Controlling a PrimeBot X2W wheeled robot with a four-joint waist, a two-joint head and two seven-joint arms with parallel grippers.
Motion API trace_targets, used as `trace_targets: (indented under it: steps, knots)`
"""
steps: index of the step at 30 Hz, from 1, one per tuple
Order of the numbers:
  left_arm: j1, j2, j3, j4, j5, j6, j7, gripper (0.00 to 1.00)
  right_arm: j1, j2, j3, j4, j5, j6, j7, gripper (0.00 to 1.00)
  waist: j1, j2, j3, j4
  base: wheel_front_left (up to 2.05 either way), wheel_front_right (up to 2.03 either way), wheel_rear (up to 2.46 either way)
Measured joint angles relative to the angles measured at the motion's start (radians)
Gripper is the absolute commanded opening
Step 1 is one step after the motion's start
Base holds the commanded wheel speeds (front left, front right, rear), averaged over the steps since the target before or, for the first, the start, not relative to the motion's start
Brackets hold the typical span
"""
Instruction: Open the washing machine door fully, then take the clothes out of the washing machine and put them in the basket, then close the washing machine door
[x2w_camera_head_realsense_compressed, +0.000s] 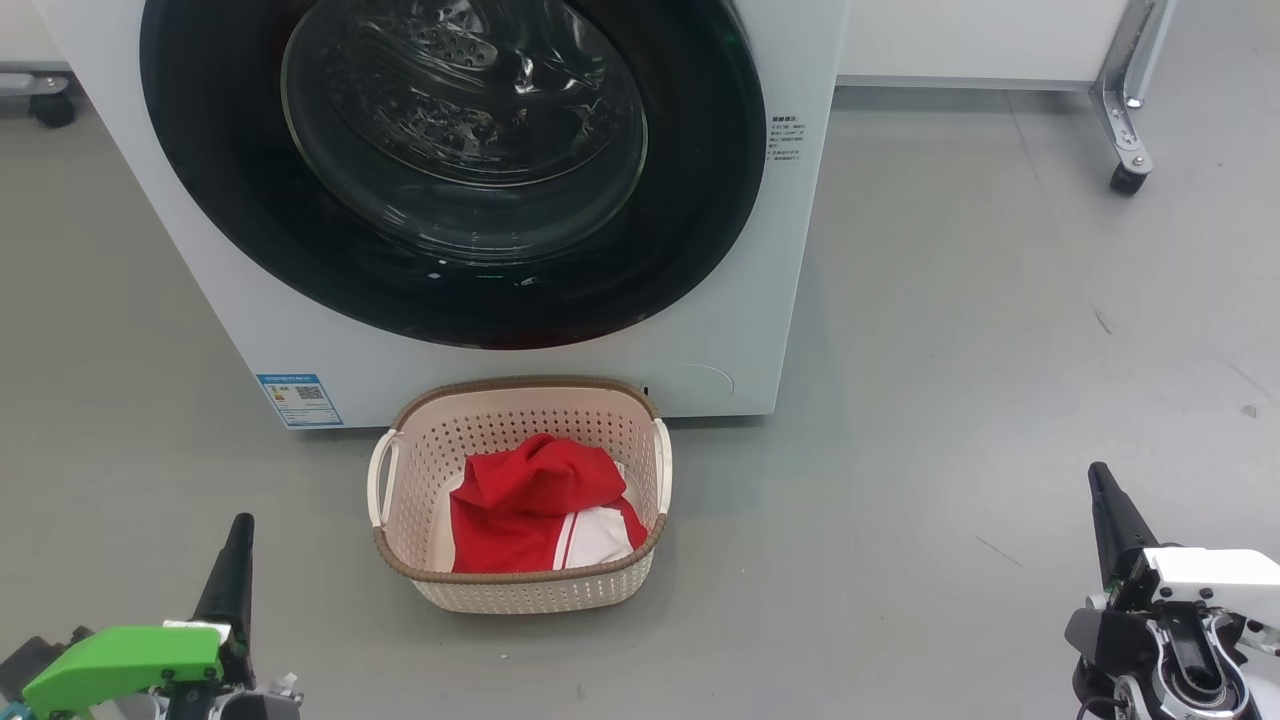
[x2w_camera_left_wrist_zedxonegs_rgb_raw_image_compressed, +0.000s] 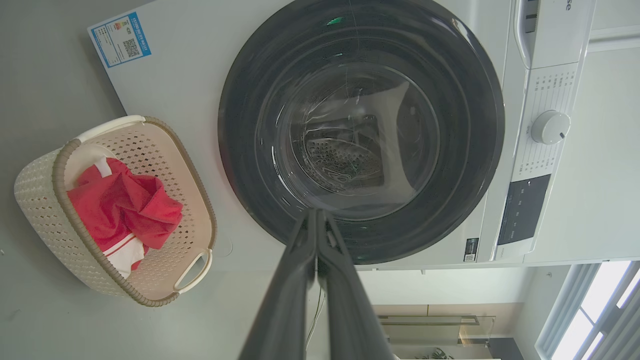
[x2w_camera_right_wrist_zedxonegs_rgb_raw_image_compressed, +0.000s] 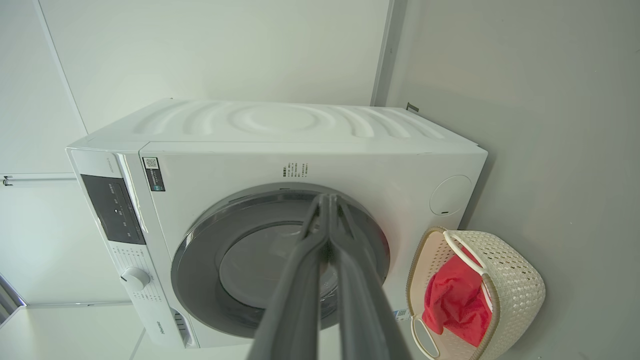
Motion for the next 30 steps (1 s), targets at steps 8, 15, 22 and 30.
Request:
trace_targets:
  steps: [8, 15, 22, 30]
  knots:
    - [0.0, 0.0, 0.001, 0.002, 0.0, 0.0, 0.0, 0.0, 0.0, 0.0, 0.0, 0.0, 0.0, 0.0, 0.0, 0.0, 0.0, 0.0, 0.0, 0.0, 0.0, 0.0, 0.0]
    - [0.0, 0.0, 0.001, 0.003, 0.0, 0.0, 0.0, 0.0, 0.0, 0.0, 0.0, 0.0, 0.0, 0.0, 0.0, 0.0, 0.0, 0.0, 0.0, 0.0, 0.0, 0.0, 0.0]
    - [0.0, -0.001, 0.002, 0.004, 0.0, 0.0, 0.0, 0.0, 0.0, 0.0, -0.001, 0.0, 0.0, 0.0, 0.0, 0.0, 0.0, 0.0, 0.0, 0.0, 0.0, 0.0, 0.0]
    - [-0.001, -0.002, 0.003, 0.005, 0.0, 0.0, 0.006, 0.0, 0.0, 0.0, -0.001, 0.0, 0.0, 0.0, 0.0, 0.0, 0.0, 0.0, 0.0, 0.0, 0.0, 0.0, 0.0]
